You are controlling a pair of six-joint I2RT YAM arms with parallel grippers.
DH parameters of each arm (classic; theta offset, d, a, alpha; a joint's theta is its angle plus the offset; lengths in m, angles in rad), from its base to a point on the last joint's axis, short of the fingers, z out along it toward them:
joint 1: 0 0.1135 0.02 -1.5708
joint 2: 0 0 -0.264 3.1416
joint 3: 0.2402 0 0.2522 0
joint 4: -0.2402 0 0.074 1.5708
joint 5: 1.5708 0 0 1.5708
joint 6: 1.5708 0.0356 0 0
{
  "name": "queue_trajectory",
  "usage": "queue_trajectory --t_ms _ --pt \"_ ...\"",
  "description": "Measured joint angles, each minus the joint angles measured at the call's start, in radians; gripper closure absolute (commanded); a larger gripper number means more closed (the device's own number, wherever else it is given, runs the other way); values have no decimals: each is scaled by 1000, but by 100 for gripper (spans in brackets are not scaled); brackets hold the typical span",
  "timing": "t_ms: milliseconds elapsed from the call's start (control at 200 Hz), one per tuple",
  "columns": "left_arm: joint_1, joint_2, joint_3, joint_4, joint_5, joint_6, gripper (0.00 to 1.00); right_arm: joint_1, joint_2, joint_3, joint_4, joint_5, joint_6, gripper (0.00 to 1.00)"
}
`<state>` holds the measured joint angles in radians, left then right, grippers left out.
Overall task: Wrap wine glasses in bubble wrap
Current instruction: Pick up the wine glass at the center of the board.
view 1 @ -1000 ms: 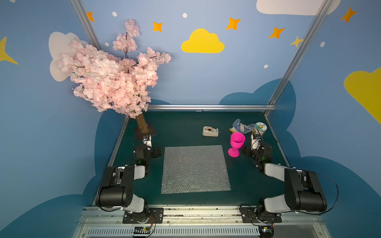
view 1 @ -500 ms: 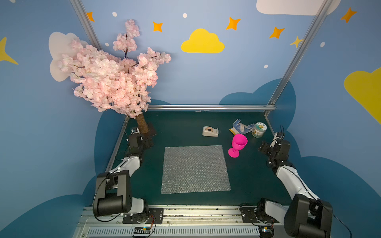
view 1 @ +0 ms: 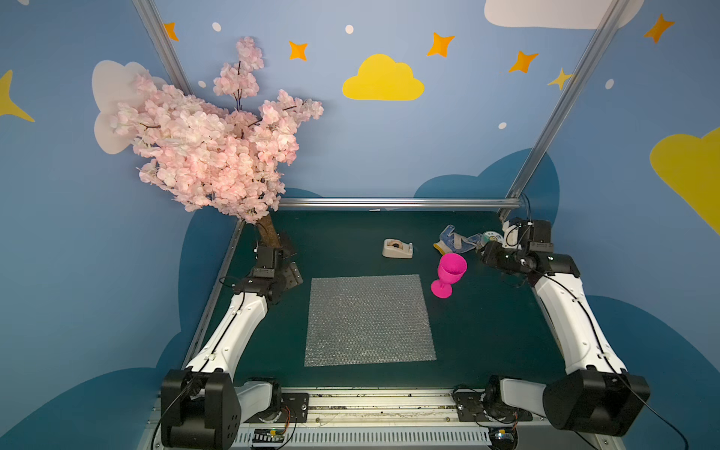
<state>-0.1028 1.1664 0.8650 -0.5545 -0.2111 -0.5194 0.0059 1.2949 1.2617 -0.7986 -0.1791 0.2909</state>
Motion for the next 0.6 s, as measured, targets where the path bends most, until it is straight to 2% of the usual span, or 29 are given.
queue_trajectory --t_ms 135,275,511,596 --pt "-45 -34 -11 -71 2 -2 11 47 51 31 -68 -14 -15 47" --pt "-142 -20 -2 -117 9 11 11 83 104 50 -100 -2 -21 49" --pt "-258 8 41 -153 9 19 11 97 218 107 -121 59 -31 59" --pt "-285 13 55 -159 9 21 12 97 271 156 -159 82 -37 67"
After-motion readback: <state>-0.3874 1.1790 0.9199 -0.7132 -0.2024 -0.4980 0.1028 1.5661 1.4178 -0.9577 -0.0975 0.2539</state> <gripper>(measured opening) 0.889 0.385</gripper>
